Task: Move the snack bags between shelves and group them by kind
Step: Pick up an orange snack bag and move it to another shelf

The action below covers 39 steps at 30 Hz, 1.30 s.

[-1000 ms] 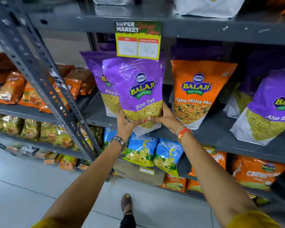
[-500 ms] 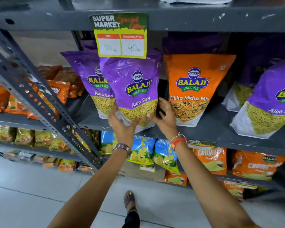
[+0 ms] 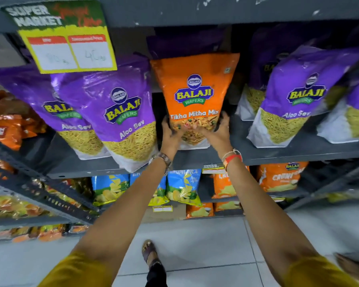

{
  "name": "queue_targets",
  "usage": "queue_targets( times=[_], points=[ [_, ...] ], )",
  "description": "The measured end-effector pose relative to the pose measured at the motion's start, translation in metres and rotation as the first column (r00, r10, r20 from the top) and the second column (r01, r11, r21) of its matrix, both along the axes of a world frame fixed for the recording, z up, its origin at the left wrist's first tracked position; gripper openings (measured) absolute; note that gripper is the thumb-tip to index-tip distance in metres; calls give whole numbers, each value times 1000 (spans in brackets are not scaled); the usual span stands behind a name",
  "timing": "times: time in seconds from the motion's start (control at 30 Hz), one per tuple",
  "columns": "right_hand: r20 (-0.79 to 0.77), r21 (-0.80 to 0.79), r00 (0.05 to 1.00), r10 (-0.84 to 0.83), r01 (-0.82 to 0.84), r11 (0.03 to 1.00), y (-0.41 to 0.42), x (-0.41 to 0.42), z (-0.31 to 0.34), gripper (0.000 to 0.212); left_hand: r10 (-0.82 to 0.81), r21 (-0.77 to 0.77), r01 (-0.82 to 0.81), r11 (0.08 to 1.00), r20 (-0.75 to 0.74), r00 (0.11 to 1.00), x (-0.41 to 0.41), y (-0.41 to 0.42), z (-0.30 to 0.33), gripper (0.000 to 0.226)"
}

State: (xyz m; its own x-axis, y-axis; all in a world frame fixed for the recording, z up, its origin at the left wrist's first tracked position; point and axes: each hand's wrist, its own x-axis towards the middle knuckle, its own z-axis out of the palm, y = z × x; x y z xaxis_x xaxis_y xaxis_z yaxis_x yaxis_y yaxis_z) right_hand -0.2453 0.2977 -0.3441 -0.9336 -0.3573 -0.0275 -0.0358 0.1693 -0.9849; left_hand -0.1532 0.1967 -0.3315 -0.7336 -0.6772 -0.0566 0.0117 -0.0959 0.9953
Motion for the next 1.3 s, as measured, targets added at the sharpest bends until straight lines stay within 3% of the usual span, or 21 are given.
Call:
queue_targets(
  times=[0.13, 0.57, 0.73, 0.87, 1.1, 1.3],
  points=[
    [12, 38, 995, 100, -100, 994, 4, -2, -5, 70, -77, -31, 79, 996, 70, 995, -6, -14, -4, 55],
    [-130, 28, 991, -3, 7, 1000, 49, 70, -2, 70, -57, -153, 57, 987, 7, 998, 58, 28, 6, 45],
    [-217, 24, 975, -42, 48, 999, 72, 104, 40, 81, -20, -259, 3, 966, -63, 998, 92, 49, 42, 35],
    [-318, -2, 946, -60, 63, 998, 84, 126, 85, 77, -7, -320, -40, 946, -144, 990, 119, 59, 85, 30],
    [-456, -74, 888, -63, 33, 997, 81, 153, 172, 72, -9, -374, -105, 922, -291, 957, 155, 58, 172, 18],
    [-513, -102, 858, -29, -28, 994, 52, 168, 242, 82, 42, -343, -186, 921, -387, 921, 178, 36, 241, 12]
  ],
)
